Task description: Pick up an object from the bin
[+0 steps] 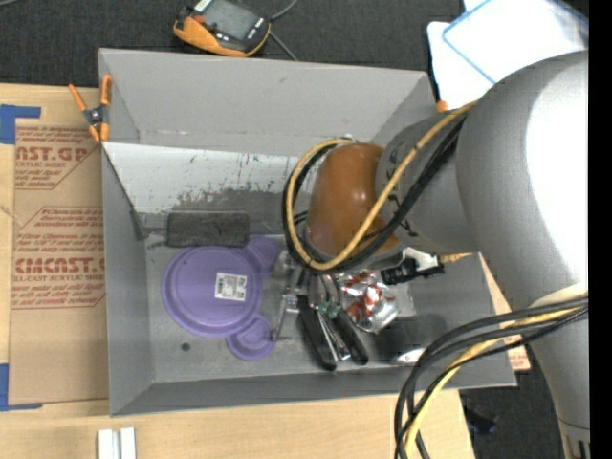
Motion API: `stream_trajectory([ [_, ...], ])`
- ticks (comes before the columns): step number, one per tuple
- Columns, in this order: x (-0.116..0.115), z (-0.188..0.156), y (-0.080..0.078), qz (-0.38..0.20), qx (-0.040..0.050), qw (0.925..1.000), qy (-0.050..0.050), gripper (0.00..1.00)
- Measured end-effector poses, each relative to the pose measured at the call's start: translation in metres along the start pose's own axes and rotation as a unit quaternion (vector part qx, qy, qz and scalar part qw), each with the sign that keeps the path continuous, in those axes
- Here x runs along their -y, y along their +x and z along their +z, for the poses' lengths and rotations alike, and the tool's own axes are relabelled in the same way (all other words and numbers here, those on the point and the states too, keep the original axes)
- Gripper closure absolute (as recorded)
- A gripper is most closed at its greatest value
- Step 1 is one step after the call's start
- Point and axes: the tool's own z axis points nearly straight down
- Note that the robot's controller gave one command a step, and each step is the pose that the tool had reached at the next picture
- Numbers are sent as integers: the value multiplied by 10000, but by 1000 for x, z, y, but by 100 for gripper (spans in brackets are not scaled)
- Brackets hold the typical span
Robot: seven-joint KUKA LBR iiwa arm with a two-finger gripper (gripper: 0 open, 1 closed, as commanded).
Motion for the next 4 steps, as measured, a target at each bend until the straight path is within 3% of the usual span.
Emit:
stream_trajectory([
  [1, 15, 0, -22, -769, -37, 9970, 28, 0],
  [2, 14, 0, -22, -769, -38, 9970, 22, 0],
  [3, -1, 0, 8, 281, -25, 9996, 22, 0],
  [4, 10, -2, 6, 378, -28, 9993, 27, 0],
])
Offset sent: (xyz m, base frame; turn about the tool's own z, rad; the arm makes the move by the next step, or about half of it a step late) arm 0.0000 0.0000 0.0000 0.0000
